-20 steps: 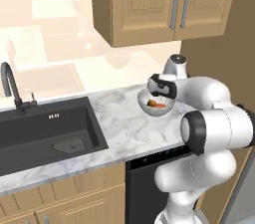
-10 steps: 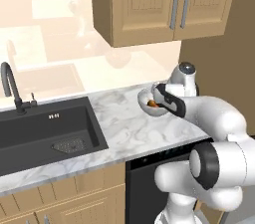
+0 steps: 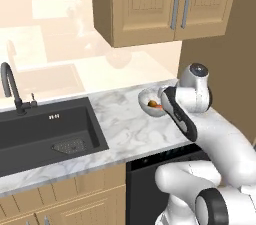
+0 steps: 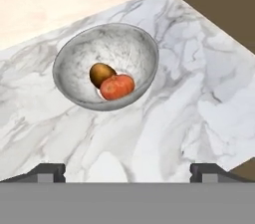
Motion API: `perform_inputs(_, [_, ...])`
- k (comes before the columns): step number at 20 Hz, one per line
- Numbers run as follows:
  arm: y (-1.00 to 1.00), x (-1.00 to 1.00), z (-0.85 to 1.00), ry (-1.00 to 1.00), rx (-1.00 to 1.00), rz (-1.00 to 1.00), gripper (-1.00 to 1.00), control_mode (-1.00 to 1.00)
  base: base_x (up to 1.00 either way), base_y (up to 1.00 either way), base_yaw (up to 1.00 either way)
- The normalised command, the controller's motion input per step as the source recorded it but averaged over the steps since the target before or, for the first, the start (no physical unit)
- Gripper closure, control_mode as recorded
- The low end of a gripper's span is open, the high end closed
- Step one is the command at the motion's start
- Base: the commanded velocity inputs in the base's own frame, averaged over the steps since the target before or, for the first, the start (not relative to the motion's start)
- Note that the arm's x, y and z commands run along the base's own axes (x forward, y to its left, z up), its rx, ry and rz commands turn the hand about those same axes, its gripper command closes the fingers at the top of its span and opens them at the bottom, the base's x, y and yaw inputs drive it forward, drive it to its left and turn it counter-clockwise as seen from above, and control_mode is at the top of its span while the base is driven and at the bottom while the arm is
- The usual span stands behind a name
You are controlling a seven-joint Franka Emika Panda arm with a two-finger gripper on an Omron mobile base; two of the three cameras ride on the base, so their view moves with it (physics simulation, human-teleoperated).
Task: Take the mango, mushroom, and squash from the freezer and place them in the bowl on the counter.
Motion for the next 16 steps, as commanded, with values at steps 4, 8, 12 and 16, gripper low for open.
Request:
perform_inputs(4, [0.03,-0.65,0.01,0.21,0.00,0.00,-1.00,-1.00,0.00,0.00,0.00])
perform_inputs(8, [0.10,-0.95,0.09,0.05,0.00,0.00,-1.00,-1.00,0.00,0.00,0.00])
perform_inputs(12, [0.20,-0.95,0.21,-0.10,-0.08,0.00,-1.00,-1.00,0.00,0.00,0.00])
perform_inputs(16, [0.10,-0.73,0.07,-0.03,-0.01,0.04,-1.00,-1.00,0.00,0.00,0.00])
